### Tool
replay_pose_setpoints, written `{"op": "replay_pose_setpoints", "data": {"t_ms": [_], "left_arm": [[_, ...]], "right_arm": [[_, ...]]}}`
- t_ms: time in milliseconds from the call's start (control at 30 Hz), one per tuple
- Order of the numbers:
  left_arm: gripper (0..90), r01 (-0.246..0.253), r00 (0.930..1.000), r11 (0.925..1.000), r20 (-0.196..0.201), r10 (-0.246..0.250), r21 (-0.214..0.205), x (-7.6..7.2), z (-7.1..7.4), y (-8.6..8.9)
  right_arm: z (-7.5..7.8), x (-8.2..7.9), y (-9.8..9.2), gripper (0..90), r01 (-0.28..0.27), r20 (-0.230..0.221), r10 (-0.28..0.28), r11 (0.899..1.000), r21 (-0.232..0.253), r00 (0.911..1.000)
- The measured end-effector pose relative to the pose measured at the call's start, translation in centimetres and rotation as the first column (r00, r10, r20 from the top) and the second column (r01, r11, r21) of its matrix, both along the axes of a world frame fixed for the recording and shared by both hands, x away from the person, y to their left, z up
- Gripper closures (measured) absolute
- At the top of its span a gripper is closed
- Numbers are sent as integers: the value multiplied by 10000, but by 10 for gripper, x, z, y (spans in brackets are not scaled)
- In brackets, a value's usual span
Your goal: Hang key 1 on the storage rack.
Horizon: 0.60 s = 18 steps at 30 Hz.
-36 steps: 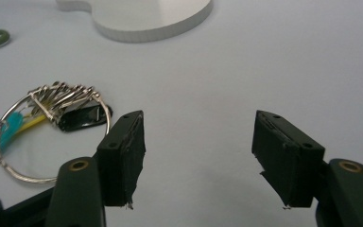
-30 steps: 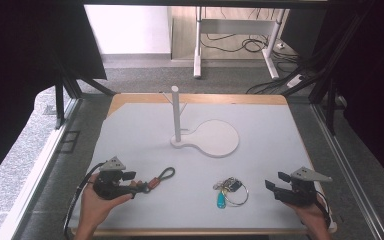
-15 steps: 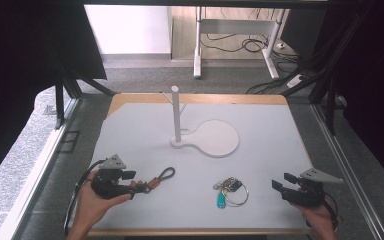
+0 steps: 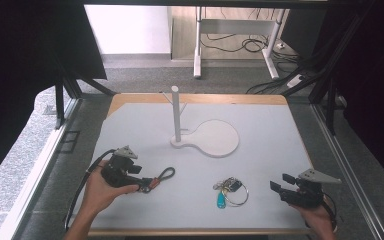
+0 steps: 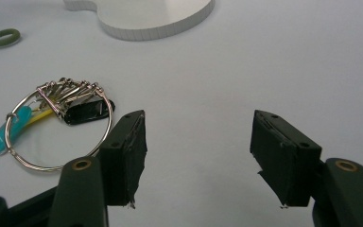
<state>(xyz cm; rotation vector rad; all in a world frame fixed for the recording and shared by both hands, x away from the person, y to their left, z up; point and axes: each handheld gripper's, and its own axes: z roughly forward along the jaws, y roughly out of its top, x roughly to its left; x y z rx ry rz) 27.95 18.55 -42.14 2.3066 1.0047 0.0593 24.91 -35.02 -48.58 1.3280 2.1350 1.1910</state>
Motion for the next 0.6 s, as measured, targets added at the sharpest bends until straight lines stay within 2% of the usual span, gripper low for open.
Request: {"op": "replay_pose_setpoints", "data": {"t_ms": [233,367,500,600], "left_arm": [[415,222,9997,9971,-69,-218,732,11,2,-7],[416,502,9974,9933,-565,-445,1044,17,-3,-15],[421,780,9930,9829,-1011,-616,1667,22,-12,-24],[430,1049,9874,9751,-1374,-787,1955,26,-18,-30]], "right_arm": [[-3,2,5,371,-71,-60,69,9993,-361,10000],[-4,2,5,370,-90,-102,85,9985,-537,9999],[-6,3,6,370,-128,-168,118,9980,-620,9998],[-7,3,8,370,-190,-217,174,9971,-742,9996]]}}
